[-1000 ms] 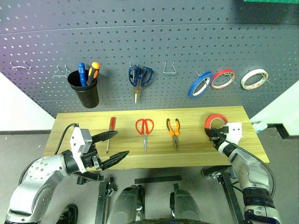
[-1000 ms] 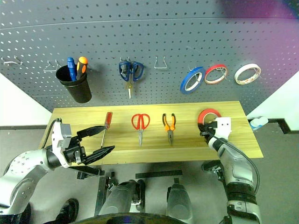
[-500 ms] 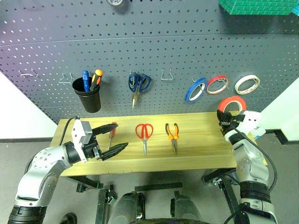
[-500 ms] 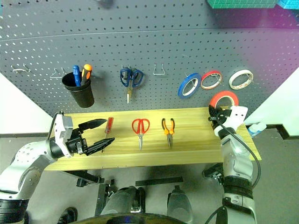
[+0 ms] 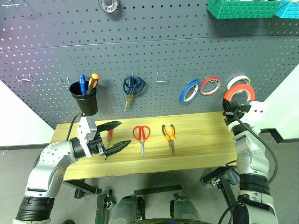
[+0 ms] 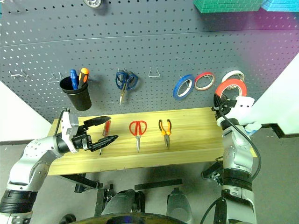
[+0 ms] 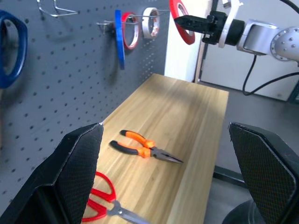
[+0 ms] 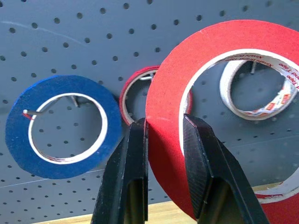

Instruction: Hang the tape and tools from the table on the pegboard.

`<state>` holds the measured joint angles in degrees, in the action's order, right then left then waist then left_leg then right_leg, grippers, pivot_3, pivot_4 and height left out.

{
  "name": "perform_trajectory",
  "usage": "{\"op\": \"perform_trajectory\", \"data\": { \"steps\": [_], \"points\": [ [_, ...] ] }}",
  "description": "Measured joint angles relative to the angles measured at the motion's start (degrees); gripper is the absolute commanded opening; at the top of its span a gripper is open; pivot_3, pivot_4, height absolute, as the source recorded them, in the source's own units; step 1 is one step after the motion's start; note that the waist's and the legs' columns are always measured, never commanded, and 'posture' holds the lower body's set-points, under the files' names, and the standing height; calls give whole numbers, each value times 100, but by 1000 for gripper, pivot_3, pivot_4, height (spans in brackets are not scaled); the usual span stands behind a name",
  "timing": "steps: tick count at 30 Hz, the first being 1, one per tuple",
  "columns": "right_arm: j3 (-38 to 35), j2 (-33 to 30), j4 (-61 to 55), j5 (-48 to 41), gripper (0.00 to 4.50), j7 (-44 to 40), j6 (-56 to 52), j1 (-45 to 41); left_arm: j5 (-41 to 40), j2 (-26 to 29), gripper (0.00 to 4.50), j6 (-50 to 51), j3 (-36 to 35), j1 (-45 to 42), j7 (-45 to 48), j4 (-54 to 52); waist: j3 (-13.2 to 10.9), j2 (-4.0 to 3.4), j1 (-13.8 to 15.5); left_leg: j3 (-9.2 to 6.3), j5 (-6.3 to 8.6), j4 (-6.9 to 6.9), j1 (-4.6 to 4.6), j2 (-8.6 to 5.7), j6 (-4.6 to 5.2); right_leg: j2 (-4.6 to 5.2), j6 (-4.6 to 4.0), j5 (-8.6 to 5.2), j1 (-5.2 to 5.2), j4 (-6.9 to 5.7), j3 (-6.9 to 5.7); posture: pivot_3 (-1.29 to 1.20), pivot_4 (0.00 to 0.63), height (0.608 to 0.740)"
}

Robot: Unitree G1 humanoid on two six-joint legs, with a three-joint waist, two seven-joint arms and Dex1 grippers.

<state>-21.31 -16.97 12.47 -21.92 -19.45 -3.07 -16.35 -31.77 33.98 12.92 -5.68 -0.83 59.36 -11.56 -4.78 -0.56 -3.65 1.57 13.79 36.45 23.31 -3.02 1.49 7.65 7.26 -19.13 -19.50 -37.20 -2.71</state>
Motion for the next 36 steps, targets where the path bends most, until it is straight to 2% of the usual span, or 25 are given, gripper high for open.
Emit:
{"op": "perform_trajectory", "data": {
  "steps": [10, 27, 36],
  "points": [
    [231, -11, 243, 58, 683, -257, 99, -538, 5, 1, 4500, -93, -18, 9, 6, 17, 9, -3, -33, 2, 17, 30, -2, 5, 29, -2, 0, 0, 0, -19, 10, -82, 0, 740],
    [533, -219, 2658, 605, 683, -518, 787, -1708, 4, 22, 4500, -91, -205, 423, -311, -331, 12, -4, -11, 2, 19, 57, -2, 5, 29, -2, 0, 1, 1, -38, 14, -6, 0, 740],
    [534, -238, 3340, 749, 3699, -583, 1074, -1944, -1, 21, 4500, -45, -214, 568, -475, -537, 14, -6, 64, 2, 16, 57, -2, 5, 24, -2, 0, 1, 0, -39, 15, 7, 0, 740]
  ]
}}
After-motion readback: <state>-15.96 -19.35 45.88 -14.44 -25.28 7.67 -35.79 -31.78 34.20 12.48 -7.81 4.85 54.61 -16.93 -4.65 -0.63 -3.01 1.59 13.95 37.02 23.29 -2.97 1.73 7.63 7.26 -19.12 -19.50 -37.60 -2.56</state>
